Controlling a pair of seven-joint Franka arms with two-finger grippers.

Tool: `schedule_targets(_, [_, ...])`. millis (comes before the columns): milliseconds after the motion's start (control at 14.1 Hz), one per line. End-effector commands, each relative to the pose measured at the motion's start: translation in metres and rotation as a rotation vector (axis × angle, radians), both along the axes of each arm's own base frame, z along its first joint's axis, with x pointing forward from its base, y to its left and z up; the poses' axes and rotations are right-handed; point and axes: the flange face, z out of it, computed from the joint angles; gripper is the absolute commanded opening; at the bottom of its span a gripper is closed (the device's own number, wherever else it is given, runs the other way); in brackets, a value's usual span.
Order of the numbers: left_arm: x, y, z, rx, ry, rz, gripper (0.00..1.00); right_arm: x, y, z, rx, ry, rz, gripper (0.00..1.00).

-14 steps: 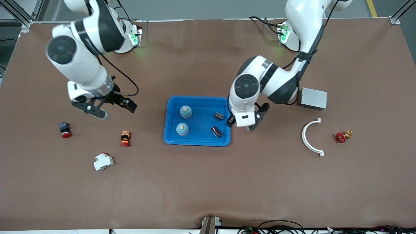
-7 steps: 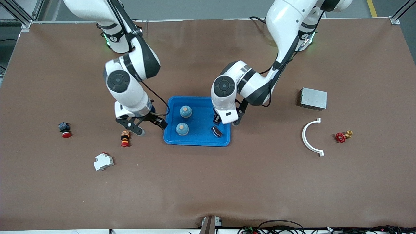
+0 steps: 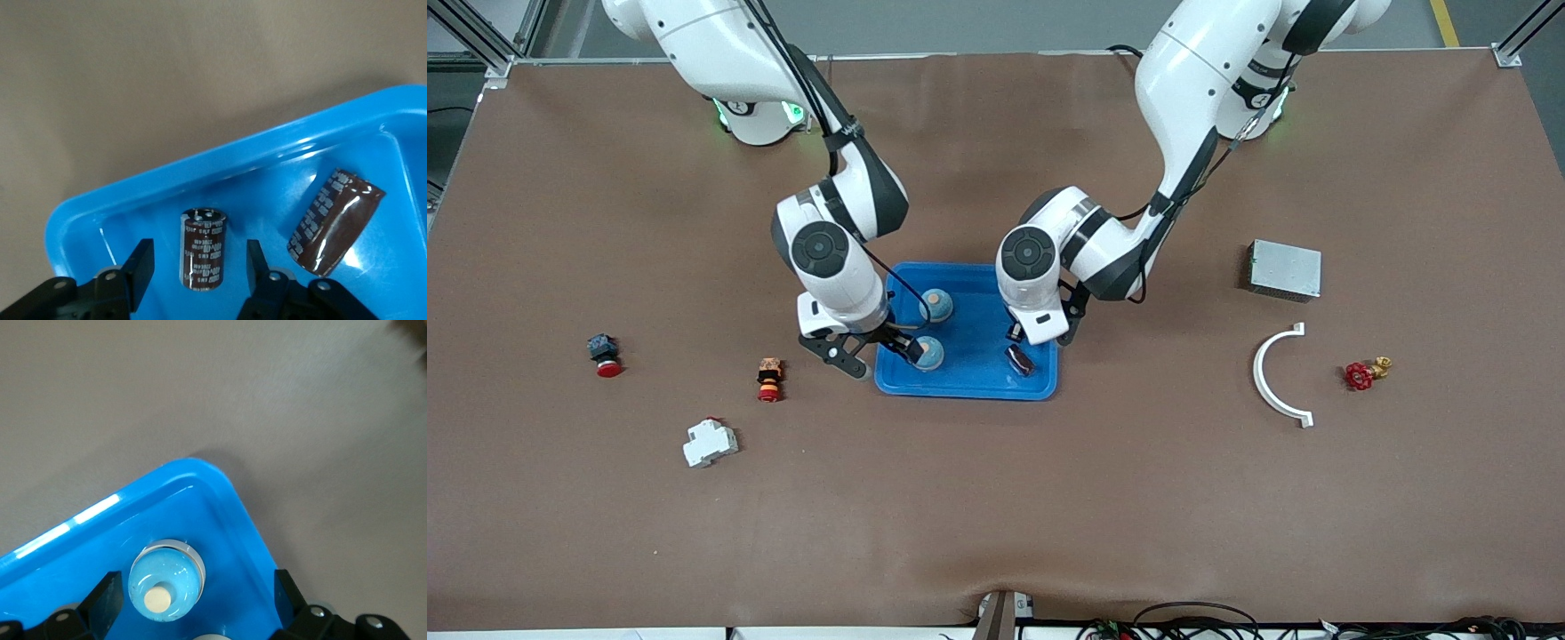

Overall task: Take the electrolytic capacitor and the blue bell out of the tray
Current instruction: 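Grasp the black capacitor with the left gripper while the right gripper grasps a bell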

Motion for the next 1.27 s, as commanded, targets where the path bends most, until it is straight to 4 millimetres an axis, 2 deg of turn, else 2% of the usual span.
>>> schedule_targets(0, [-0.001,-0.005,-0.013,-0.008,-0.017,0.014,0.64,0.003,0.022,-0.01,0.004,0.002,-0.027,1.0])
schedule_targets(71, [-0.003,-0.007,-0.014,-0.006,-0.017,0.01,0.63,0.0,0.029,-0.015,-0.001,0.005,-0.033,1.0])
schedule_targets(212, [-0.002,-0.006,-0.015,0.005,-0.027,-0.002,0.51,-0.007,0.041,-0.025,-0.012,0.011,-0.021,1.0])
schedule_targets(283, [-0.002,-0.006,-0.015,0.007,-0.029,-0.006,0.38,-0.01,0.044,-0.03,-0.017,0.015,-0.013,1.0])
schedule_targets(354, [-0.002,-0.007,-0.013,0.006,-0.032,-0.009,0.16,-0.011,0.046,-0.031,-0.019,0.015,-0.009,1.0])
schedule_targets(424, [-0.001,-0.006,-0.009,0.008,-0.035,-0.01,0.0,-0.012,0.046,-0.034,-0.023,0.018,-0.007,1.0])
schedule_targets(566, [0.006,0.001,0.005,0.031,-0.045,-0.008,0.0,-0.013,0.047,-0.036,-0.025,0.019,-0.005,1.0])
schedule_targets(778, [0.021,0.017,0.064,0.075,-0.093,-0.028,0.0,-0.011,0.049,-0.039,-0.028,0.015,0.0,1.0])
schedule_targets(1061, [0.066,0.089,0.138,0.084,-0.108,0.053,0.0,-0.006,0.052,-0.047,-0.029,0.014,0.001,1.0])
schedule_targets(1132, [0.079,0.114,0.15,0.087,-0.108,0.071,0.0,-0.006,0.052,-0.047,-0.03,0.013,-0.001,1.0])
schedule_targets(1202, [0.085,0.13,0.159,0.09,-0.102,0.063,0.0,-0.006,0.052,-0.047,-0.029,0.014,0.001,1.0])
